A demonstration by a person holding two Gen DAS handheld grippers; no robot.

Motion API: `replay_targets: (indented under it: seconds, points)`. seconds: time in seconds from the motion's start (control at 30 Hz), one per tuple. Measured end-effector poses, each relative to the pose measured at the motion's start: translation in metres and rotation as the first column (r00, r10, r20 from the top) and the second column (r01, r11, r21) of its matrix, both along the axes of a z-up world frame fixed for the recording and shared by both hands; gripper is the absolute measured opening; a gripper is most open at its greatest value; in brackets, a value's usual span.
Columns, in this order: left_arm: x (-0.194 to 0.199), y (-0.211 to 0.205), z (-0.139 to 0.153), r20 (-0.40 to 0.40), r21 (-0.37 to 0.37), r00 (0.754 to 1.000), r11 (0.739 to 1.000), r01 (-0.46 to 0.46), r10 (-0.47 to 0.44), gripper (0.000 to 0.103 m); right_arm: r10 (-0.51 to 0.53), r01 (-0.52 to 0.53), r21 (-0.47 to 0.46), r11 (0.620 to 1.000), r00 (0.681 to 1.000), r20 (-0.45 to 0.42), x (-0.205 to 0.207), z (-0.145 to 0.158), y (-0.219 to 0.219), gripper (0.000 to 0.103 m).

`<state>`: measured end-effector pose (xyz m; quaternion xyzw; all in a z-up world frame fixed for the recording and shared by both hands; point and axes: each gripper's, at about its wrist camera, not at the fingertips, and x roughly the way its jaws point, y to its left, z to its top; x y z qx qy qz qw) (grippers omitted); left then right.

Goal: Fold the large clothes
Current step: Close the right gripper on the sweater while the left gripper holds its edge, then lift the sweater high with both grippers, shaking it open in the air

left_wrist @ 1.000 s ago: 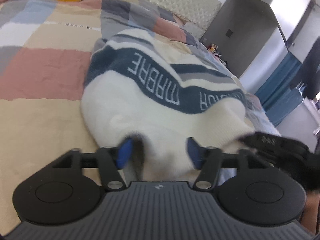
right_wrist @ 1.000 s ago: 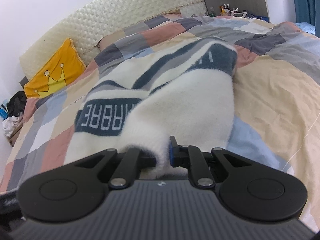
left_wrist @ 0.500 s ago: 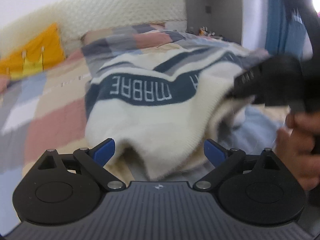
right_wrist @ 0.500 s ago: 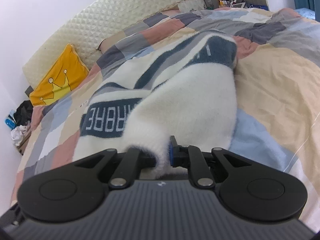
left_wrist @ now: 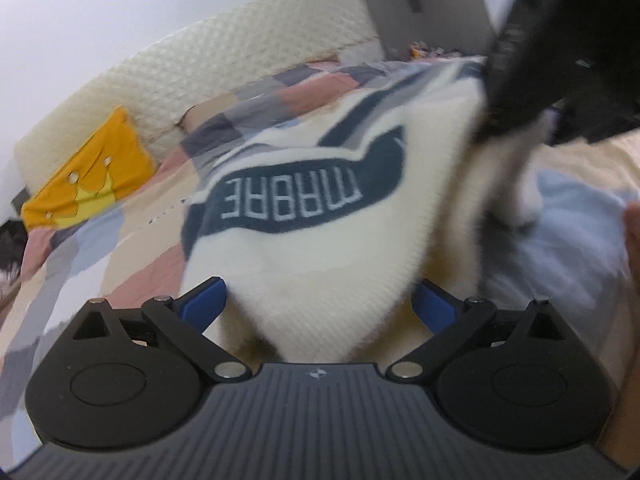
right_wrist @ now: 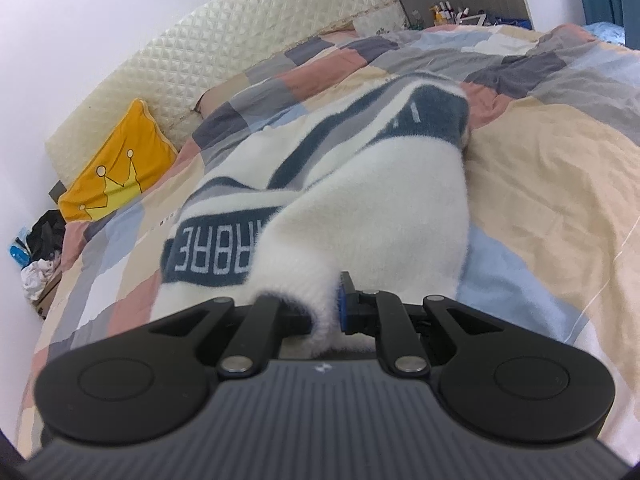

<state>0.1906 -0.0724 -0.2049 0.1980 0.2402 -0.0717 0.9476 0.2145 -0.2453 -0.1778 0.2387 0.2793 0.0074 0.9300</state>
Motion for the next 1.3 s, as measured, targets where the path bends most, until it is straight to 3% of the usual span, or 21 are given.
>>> replay_targets:
  seconds: [0.1, 0.23, 0.37, 0.53, 0.7, 0.87, 0.97, 1.1, 1.3]
  points:
    - [0.013, 0.021, 0.006, -0.033, -0.107, 0.996, 0.991, -0.085, 0.082, 0.101, -0.009, 0.009, -0.003, 1.000, 1.000, 0.013, -0.002, 0.002, 0.000, 0.013]
    - [0.024, 0.053, 0.013, -0.080, -0.258, 0.980, 0.946, -0.195, 0.180, 0.101, -0.022, 0.023, -0.022, 0.999, 0.999, 0.036, -0.005, 0.004, 0.001, 0.013]
    - [0.019, 0.062, 0.023, -0.090, -0.329, 0.972, 0.915, -0.235, 0.217, 0.102, -0.052, 0.055, -0.051, 0.997, 0.996, 0.073, -0.009, 0.007, 0.003, 0.013]
    - [0.001, 0.065, 0.036, -0.049, -0.356, 0.963, 0.896, -0.266, 0.266, 0.102, -0.118, 0.128, -0.061, 0.990, 0.982, 0.144, -0.019, 0.015, -0.003, 0.013]
    - [-0.005, 0.070, 0.030, -0.095, -0.344, 0.947, 0.882, -0.320, 0.307, 0.103, -0.153, 0.175, -0.094, 0.980, 0.967, 0.202, -0.028, 0.022, -0.001, 0.013]
    - [-0.001, 0.071, 0.017, -0.199, -0.363, 0.933, 0.861, -0.355, 0.301, 0.103, -0.183, 0.217, -0.119, 0.969, 0.952, 0.246, -0.034, 0.026, -0.002, 0.013]
    - [0.001, 0.066, 0.015, -0.164, -0.345, 0.936, 0.871, -0.351, 0.312, 0.103, -0.194, 0.233, -0.129, 0.964, 0.946, 0.261, -0.036, 0.027, -0.002, 0.013]
    - [0.007, 0.072, 0.017, -0.108, -0.406, 0.939, 0.848, -0.342, 0.328, 0.096, -0.202, 0.243, -0.144, 0.959, 0.947, 0.250, -0.034, 0.026, -0.001, 0.013]
    - [0.035, 0.076, 0.015, -0.068, -0.422, 0.963, 0.868, -0.263, 0.260, 0.082, -0.192, 0.215, -0.149, 0.965, 0.969, 0.155, -0.021, 0.016, 0.004, 0.013]
